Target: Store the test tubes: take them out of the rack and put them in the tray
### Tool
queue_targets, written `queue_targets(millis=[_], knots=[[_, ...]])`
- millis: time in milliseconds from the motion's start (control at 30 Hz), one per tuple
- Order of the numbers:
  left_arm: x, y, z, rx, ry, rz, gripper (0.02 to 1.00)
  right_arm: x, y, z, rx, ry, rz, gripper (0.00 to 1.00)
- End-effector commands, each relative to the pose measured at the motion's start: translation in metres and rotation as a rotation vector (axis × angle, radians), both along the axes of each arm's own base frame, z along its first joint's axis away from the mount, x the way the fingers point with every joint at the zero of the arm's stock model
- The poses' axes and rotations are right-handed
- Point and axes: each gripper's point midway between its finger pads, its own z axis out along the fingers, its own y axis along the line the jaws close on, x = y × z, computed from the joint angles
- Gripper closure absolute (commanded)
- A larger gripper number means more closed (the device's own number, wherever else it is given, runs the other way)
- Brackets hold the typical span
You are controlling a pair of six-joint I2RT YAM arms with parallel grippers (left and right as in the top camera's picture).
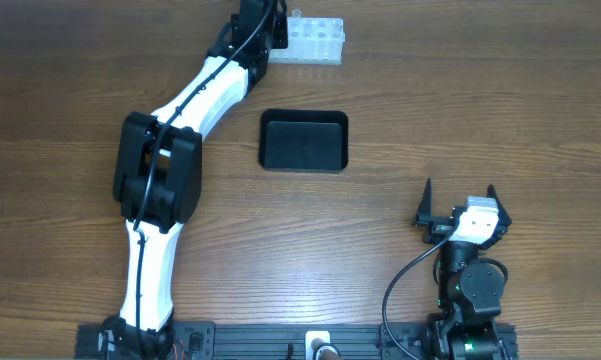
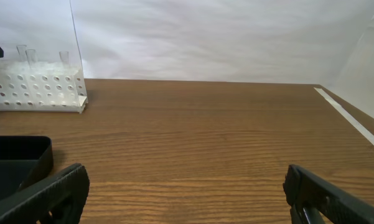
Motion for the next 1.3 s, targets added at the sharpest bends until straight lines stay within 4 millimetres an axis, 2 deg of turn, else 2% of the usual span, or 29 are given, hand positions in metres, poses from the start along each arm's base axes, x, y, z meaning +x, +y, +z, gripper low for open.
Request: queue_targets(millis=[33,433,533,1100,1200,1300], knots=[[0.005,-0.004,0.007,-0.018,-0.02,-0.003,0.812,-0.001,-0.003,-0.002,-0.005,0.001,-0.017,0.009],[0.005,-0.004,0.007,-0.019,-0.021,-0.003,0.84,-0.001,-0.003,-0.002,-0.005,0.001,-0.017,0.009],[0.005,-0.004,0.008,-0.02,-0.023,-0.003,0.875,-0.001,-0.003,-0.002,-0.005,0.001,-0.017,0.007],[0.009,-0.007,0.015,-0.036,-0.055,-0.009,0.901,-0.001,-0.003,-0.002,-0.005,0.001,-0.017,0.007],[0.01,-0.007,0.025,-0.05,-0.074,-0.006,0.908,-0.001,-0.003,-0.002,-0.005,0.001,-0.017,0.009],[0.009,-0.006,0.05,-0.064,-0.111,-0.006,0.912,-0.001,-0.003,-0.002,-0.005,0.001,-0.017,0.009]])
